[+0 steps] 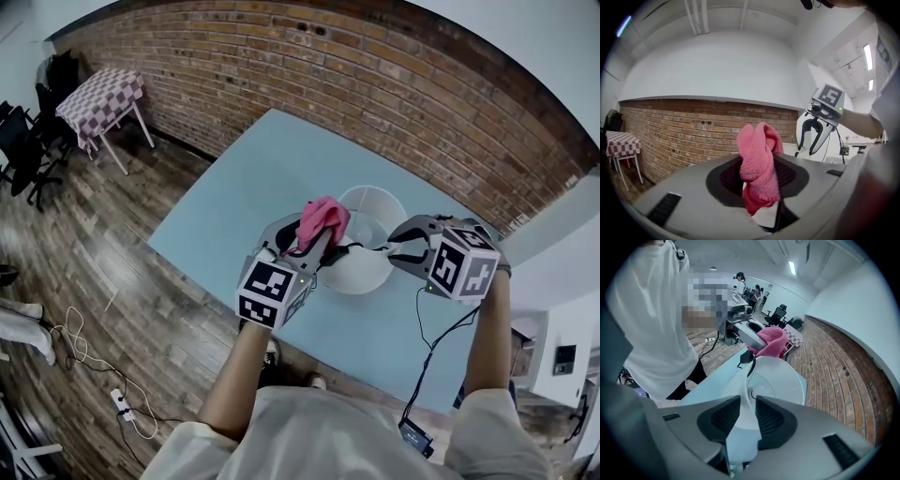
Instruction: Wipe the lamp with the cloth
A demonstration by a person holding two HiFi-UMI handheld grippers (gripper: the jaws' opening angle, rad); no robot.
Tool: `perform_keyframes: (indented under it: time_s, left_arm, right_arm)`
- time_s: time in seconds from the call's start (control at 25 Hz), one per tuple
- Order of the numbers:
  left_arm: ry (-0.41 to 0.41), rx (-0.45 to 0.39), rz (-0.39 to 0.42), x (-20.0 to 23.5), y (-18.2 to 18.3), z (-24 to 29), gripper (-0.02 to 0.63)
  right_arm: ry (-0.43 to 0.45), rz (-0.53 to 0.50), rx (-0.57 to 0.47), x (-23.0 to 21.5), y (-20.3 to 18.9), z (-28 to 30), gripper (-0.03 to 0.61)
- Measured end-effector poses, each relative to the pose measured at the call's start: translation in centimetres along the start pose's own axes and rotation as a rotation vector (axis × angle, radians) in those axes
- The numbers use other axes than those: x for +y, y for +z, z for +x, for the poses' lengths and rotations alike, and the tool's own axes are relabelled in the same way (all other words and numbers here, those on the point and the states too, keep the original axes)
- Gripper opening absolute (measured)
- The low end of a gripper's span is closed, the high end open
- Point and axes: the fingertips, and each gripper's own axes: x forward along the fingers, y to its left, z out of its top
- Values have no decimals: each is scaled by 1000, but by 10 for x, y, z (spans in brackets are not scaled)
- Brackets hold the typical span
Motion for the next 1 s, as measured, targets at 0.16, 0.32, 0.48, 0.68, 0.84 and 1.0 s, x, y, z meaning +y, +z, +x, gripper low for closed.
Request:
perform_keyframes:
  time_s: [0.16, 0.32, 0.48, 0.68, 0.84, 1.0]
  left_arm:
    - [-14, 3, 3, 0, -10, 2, 167]
    - [-29, 55, 10, 3, -35, 1, 169]
    - [-26, 129, -12, 11, -67, 0, 169]
    - [-7, 191, -28, 18, -96, 2, 169]
    - [6, 225, -41, 23, -118, 2, 169]
    - [31, 258, -50, 29, -138, 0, 169]
  right_arm:
    - [9, 20, -3, -1, -1, 0, 119]
    - [38, 104, 25, -1, -1, 1, 118]
    - [45, 118, 36, -2, 1, 2, 118]
    - [41, 147, 28, -2, 4, -1, 117]
    - [43, 148, 28, 1, 7, -1, 115]
    - [67, 156, 3, 9, 17, -1, 106]
